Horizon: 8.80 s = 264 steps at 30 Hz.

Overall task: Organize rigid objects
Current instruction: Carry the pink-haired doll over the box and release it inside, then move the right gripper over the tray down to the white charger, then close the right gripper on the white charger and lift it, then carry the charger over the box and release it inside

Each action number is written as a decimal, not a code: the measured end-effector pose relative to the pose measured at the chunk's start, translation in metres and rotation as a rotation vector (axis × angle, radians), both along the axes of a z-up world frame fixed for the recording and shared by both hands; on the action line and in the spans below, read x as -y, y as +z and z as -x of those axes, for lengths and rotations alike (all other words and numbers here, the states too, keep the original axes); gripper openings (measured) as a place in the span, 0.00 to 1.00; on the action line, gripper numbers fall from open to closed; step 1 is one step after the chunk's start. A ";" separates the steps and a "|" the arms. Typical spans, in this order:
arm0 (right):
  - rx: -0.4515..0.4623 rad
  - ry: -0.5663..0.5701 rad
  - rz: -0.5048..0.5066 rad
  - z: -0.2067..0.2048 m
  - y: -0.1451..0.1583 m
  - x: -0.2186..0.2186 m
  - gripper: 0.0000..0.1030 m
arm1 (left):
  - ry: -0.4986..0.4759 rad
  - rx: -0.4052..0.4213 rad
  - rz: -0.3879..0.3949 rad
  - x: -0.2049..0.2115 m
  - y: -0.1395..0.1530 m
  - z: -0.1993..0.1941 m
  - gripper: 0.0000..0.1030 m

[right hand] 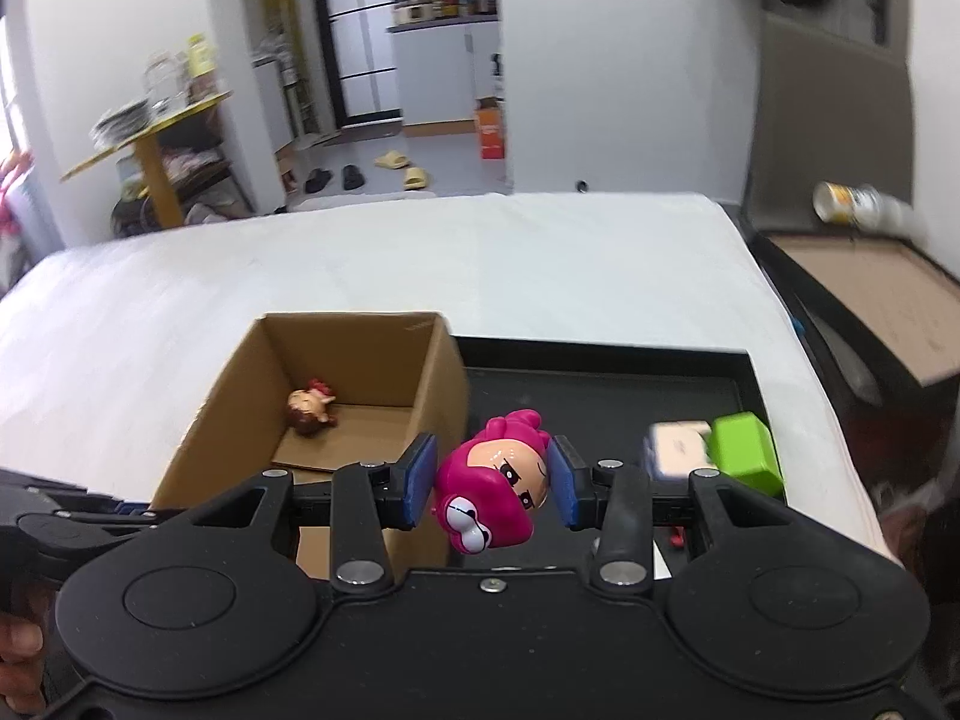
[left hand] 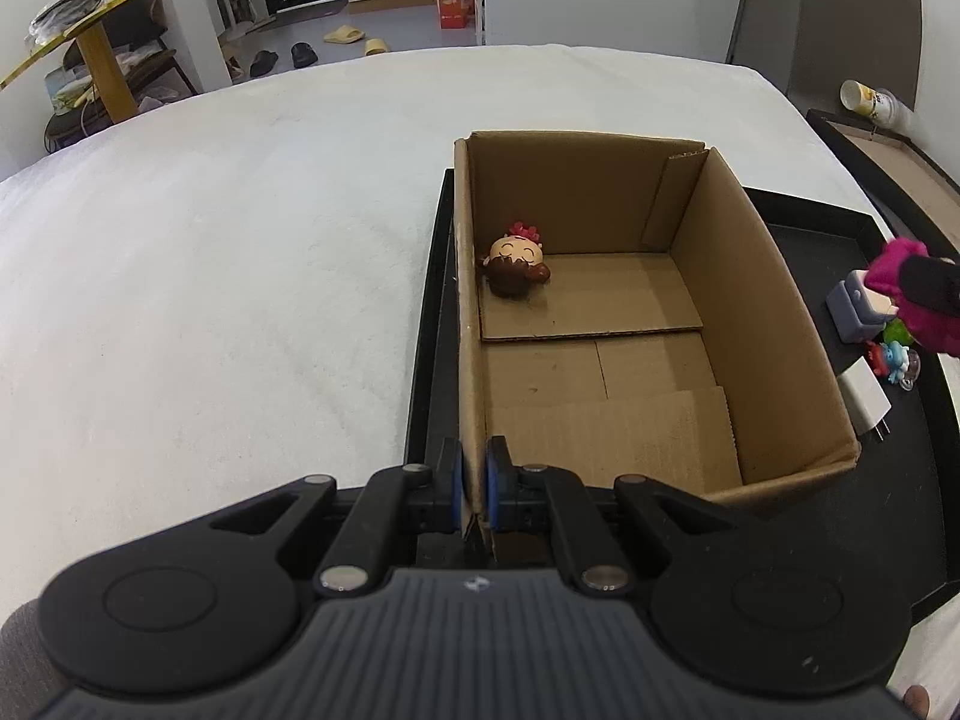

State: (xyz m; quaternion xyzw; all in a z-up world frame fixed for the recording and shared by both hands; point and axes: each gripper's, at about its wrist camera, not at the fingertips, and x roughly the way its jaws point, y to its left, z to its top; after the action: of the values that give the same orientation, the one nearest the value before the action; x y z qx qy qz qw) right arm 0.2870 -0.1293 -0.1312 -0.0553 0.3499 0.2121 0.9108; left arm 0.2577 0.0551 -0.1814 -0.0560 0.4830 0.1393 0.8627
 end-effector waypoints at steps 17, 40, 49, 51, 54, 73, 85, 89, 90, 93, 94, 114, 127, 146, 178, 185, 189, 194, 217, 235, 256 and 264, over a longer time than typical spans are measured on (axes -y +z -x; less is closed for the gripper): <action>0.062 0.291 0.199 -0.003 0.019 -0.068 0.39 | 0.005 0.029 0.021 -0.006 -0.001 0.007 0.07; 0.187 0.573 0.489 -0.010 0.006 -0.141 0.39 | 0.076 0.069 0.100 -0.020 -0.001 0.013 0.08; 0.234 0.550 0.553 -0.012 0.002 -0.141 0.62 | 0.081 0.073 0.104 -0.020 -0.001 0.014 0.08; 0.228 0.545 0.553 -0.012 0.003 -0.138 0.64 | 0.083 0.074 0.105 -0.021 -0.001 0.014 0.08; 0.216 0.539 0.539 -0.008 0.008 -0.129 0.68 | 0.085 0.074 0.104 -0.021 -0.001 0.014 0.08; 0.019 0.385 0.345 0.005 0.028 -0.063 0.80 | 0.082 0.070 0.081 -0.017 -0.001 0.014 0.08; -0.059 0.172 0.266 0.008 0.011 0.006 0.80 | 0.079 0.063 0.064 -0.016 -0.002 0.013 0.08; -0.074 0.132 0.246 0.008 0.004 0.025 0.80 | 0.079 0.068 0.065 -0.015 -0.002 0.013 0.08; -0.086 0.122 0.230 0.007 0.003 0.030 0.80 | 0.078 0.069 0.062 -0.015 -0.002 0.013 0.08; -0.088 0.107 0.212 0.007 0.002 0.039 0.80 | 0.083 0.071 0.062 -0.015 -0.003 0.014 0.08; -0.083 0.103 0.209 0.007 0.002 0.041 0.80 | 0.082 0.071 0.061 -0.015 -0.003 0.014 0.08; -0.133 0.097 0.072 -0.016 -0.029 0.076 0.80 | 0.091 0.063 0.049 -0.013 -0.001 0.013 0.08; -0.179 0.073 -0.042 -0.034 -0.058 0.087 0.78 | 0.087 0.037 0.009 -0.008 -0.001 0.008 0.08; -0.186 0.039 -0.004 -0.037 -0.097 0.082 0.57 | 0.078 0.015 -0.029 -0.001 -0.002 0.006 0.08; -0.250 0.022 0.046 -0.009 -0.100 0.069 0.35 | 0.049 -0.005 -0.082 0.006 -0.001 0.004 0.08; -0.242 -0.014 0.051 -0.004 -0.080 0.074 0.35 | 0.038 -0.002 -0.097 0.010 -0.001 0.003 0.08; -0.231 -0.039 0.053 -0.006 -0.067 0.075 0.35 | 0.021 -0.001 -0.095 0.008 -0.001 0.004 0.08; -0.209 -0.043 0.072 -0.005 -0.048 0.072 0.35 | 0.033 -0.004 -0.068 0.004 0.001 0.002 0.08; -0.092 0.066 0.170 -0.006 0.006 0.009 0.35 | 0.029 0.024 -0.007 -0.006 -0.001 0.007 0.07; -0.006 0.315 0.285 -0.009 0.027 -0.075 0.35 | 0.022 0.019 0.057 -0.018 -0.003 0.005 0.07; 0.153 0.455 0.614 -0.028 -0.003 -0.135 0.43 | 0.035 0.031 0.123 -0.035 -0.002 0.008 0.08; 0.133 0.427 0.572 -0.028 0.007 -0.126 0.49 | 0.045 0.031 0.112 -0.035 -0.002 0.005 0.09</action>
State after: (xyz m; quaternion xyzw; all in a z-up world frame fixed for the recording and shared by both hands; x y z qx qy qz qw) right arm 0.3146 -0.0034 -0.1245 -0.3933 0.3158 0.2868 0.8145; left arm 0.2522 0.0899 -0.1832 -0.1172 0.4751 0.1307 0.8622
